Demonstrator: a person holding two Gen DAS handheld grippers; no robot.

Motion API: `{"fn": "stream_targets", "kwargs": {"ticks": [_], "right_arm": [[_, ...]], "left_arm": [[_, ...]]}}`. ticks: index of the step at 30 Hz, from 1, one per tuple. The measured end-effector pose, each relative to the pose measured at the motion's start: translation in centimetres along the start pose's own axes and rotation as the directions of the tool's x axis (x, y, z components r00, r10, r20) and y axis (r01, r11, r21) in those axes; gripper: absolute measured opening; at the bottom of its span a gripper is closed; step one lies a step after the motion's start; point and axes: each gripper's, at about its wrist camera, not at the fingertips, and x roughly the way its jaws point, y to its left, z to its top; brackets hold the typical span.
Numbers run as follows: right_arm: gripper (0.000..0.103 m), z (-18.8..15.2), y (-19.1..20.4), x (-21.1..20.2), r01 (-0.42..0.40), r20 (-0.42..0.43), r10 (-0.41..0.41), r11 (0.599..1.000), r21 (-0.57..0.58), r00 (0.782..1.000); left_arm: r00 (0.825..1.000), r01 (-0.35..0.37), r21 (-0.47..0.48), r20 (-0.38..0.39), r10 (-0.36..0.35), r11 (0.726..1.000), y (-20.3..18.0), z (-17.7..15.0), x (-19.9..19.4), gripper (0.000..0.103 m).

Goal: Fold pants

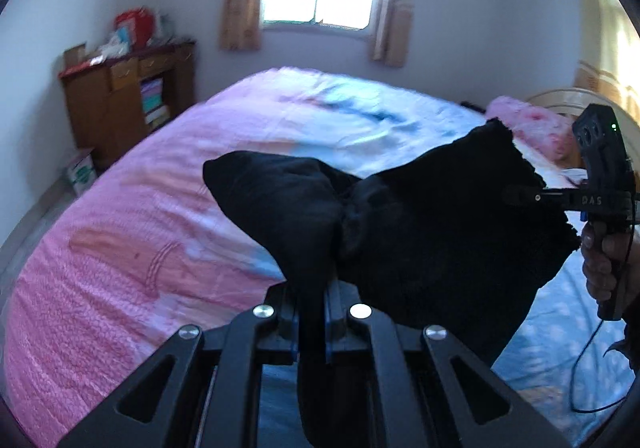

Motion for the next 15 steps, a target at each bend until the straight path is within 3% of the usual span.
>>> {"fn": "stream_targets", "kwargs": {"ticks": [5,7,8,11,15], "right_arm": [[0.02,-0.4,-2.7,6.7,0.001,-0.094,0.003,0.999,0.039,0.996],[0.02,-0.9,-4.6,8.4,0.002,-0.126,0.009,0.996,0.087,0.992],[0.02,-1.2,-5.3,9.0,0.004,-0.133,0.009,0.995,0.098,0.991],[0.023,-1.6,-7.4,10.3,-0.017,-0.158,0.041,0.989,0.15,0.987],[0.035,-1.5,-8.3,10.7,-0.026,-0.172,0.058,0.983,0.18,0.983]], "left_arm": [[0.996,-0.035,-0.041,-0.084,0.031,0.999,2.2,-2.8,3.7,0.016],[0.995,-0.043,-0.036,-0.088,0.04,0.998,2.3,-3.8,4.3,0.026],[0.994,-0.062,-0.02,-0.089,0.06,0.998,2.3,-4.0,4.6,0.036],[0.993,-0.071,-0.019,-0.091,0.069,0.997,2.6,-4.8,5.3,0.043],[0.99,-0.106,-0.044,-0.1,0.101,0.993,2.9,-4.7,5.1,0.062]]}}
